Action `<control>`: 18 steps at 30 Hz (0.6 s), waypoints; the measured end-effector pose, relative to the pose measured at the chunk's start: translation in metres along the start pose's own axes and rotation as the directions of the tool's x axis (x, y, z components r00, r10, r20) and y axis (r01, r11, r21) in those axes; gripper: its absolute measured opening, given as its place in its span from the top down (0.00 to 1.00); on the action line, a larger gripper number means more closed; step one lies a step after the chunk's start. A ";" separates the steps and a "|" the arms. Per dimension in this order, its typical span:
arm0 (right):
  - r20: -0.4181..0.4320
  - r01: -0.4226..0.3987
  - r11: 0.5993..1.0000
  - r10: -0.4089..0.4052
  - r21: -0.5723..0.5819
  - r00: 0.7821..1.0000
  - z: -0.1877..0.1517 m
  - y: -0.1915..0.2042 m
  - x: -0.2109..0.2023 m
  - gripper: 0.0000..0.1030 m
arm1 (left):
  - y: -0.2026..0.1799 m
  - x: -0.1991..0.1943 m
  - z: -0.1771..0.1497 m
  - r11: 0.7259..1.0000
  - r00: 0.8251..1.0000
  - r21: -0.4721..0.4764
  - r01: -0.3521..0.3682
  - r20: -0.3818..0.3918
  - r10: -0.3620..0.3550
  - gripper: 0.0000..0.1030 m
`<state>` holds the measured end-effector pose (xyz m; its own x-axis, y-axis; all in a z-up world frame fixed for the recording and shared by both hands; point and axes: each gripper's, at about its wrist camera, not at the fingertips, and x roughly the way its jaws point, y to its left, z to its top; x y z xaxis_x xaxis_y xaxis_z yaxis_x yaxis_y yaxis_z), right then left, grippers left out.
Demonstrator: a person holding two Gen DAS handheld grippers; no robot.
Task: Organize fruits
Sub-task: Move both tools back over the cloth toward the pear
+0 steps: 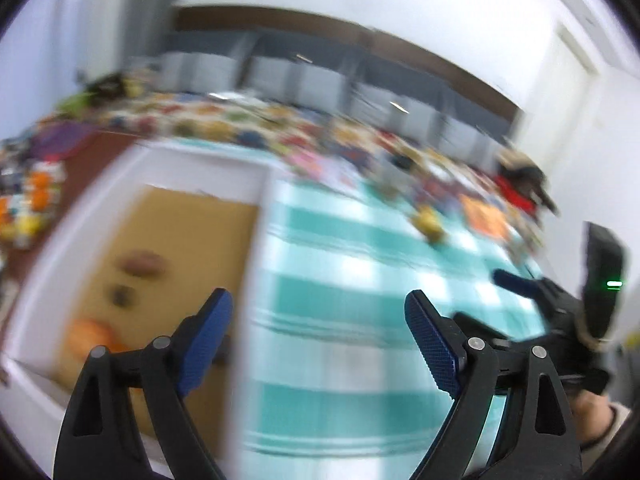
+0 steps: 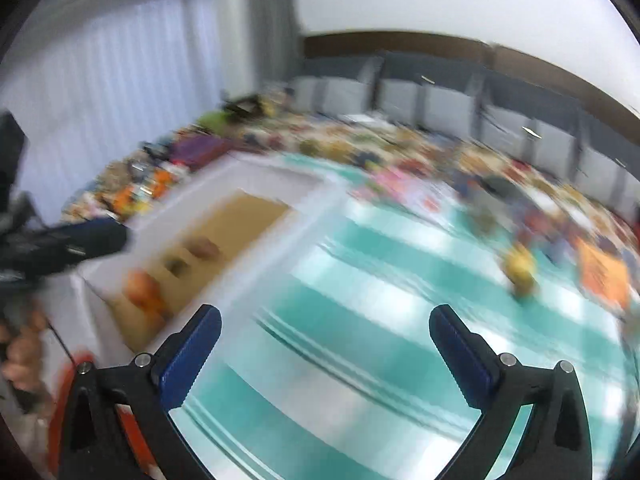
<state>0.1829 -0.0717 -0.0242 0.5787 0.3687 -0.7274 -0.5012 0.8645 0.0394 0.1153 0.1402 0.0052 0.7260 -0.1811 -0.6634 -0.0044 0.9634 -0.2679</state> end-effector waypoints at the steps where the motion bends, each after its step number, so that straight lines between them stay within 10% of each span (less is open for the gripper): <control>1: -0.026 0.034 0.999 -0.034 0.015 0.999 -0.020 -0.016 0.003 0.00 | -0.022 0.015 -0.015 0.999 0.999 0.027 0.039 -0.029 -0.038 0.13; 9: -0.200 0.297 0.940 -0.262 0.168 0.944 -0.177 -0.126 0.020 0.00 | -0.127 0.134 -0.114 0.980 0.981 0.190 0.066 -0.193 -0.029 0.13; 18: -0.180 0.312 0.922 -0.274 0.231 0.945 -0.188 -0.134 0.023 0.00 | -0.134 0.177 -0.138 0.974 0.983 0.224 -0.019 -0.174 0.059 0.13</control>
<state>0.1432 -0.2434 -0.1751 0.5680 0.0495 -0.8215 -0.1325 0.9907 -0.0319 0.1498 -0.0478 -0.1730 0.5937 -0.1555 -0.7895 0.1358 0.9864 -0.0922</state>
